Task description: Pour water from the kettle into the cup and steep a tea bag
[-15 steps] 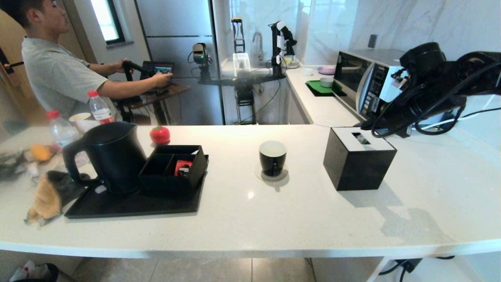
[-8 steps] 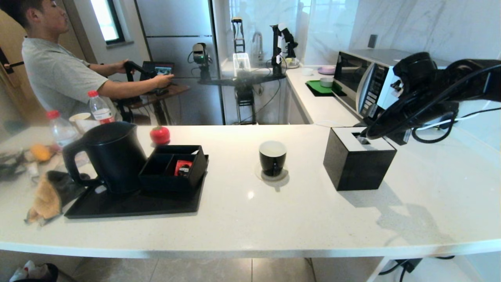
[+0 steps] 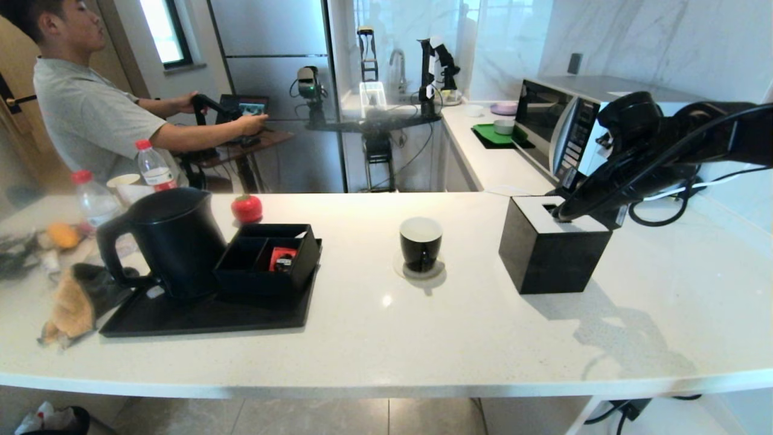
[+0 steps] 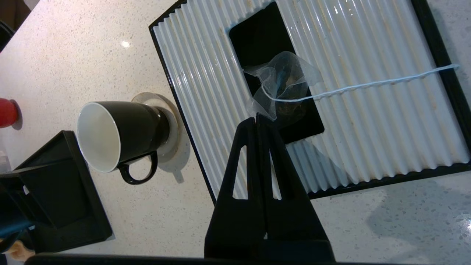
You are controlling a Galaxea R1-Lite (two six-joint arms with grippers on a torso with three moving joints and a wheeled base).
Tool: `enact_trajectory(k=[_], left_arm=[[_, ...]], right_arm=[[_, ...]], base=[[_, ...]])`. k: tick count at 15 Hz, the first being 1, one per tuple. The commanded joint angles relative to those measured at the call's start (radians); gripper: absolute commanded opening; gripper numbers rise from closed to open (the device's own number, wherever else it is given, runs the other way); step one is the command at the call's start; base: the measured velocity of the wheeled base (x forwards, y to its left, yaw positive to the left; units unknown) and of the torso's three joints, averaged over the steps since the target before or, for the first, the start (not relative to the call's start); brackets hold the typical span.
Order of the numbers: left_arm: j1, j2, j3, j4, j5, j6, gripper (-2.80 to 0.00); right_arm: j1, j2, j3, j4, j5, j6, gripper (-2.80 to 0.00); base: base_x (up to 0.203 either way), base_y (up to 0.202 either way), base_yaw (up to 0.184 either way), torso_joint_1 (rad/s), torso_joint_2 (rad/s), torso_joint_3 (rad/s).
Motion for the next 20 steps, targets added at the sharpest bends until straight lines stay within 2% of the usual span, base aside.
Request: enact_trajectory(k=[1,13,20], left_arm=[[0.000,0.000,0.000,0.000,0.000,0.000,-2.80],[0.000,0.000,0.000,0.001,0.000,0.000,-2.80],[0.000,0.000,0.000,0.001,0.000,0.000,-2.80]], right_arm=[[0.000,0.004,0.001,0.003,0.001,0.004,-2.80],[-0.015,0.036,-0.009,-0.005,-0.007,0.003,-2.80],[-0.041,0.040,-0.018,-0.071,-0.006,0.002,-2.80]], base=[[0.000,0.000,0.000,0.000,0.00,0.000],[0.000,0.000,0.000,0.000,0.00,0.000],[0.000,0.000,0.000,0.000,0.00,0.000]])
